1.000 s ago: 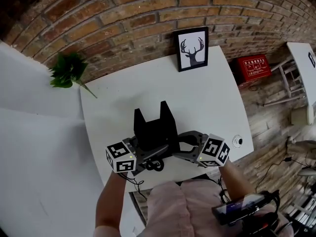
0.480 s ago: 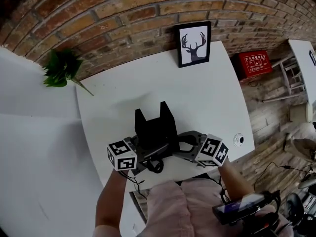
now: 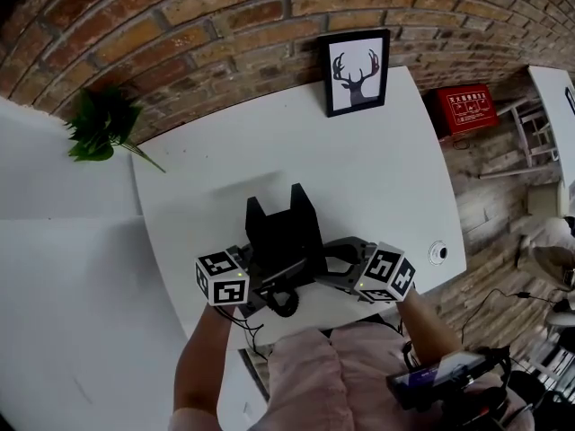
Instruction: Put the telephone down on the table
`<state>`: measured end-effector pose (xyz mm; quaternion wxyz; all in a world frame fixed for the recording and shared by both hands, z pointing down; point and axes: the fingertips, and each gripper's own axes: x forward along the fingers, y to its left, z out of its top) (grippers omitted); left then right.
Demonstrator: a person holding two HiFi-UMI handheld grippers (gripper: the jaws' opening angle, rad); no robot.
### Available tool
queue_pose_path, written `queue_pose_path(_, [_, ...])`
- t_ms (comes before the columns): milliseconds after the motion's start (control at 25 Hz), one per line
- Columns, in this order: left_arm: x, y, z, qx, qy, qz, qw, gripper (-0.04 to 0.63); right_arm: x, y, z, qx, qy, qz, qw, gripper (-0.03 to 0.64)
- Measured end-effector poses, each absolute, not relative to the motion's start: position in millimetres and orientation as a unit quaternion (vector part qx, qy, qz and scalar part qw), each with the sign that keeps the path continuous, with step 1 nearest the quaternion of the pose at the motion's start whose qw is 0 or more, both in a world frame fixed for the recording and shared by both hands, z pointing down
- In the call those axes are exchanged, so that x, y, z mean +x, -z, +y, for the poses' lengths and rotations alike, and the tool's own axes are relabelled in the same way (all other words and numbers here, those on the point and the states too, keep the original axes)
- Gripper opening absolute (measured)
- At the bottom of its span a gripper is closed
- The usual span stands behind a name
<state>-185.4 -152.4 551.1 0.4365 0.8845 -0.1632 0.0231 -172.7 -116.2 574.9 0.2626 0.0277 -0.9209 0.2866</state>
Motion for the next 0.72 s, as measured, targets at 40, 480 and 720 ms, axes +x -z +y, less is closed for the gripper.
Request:
queue_pose_path(40, [-185,-553,-153,0.882,-0.025,-0.163,0.44,0.163,-173,-576,-116,0.028,-0.289,-0.92,0.264,0.206])
queue_pose_path(480, [-187,-573,-156,0.86,-0.039,-0.165,0.481,0.164,-175,-593,-118,0.025,-0.315,-0.906,0.281,0.212])
queue_pose_path(720, [-190,-580,-157,0.847,-0.037,-0.167,0.504,0.164,-177,-597,-118,0.021,-0.327,-0.899,0.289,0.216])
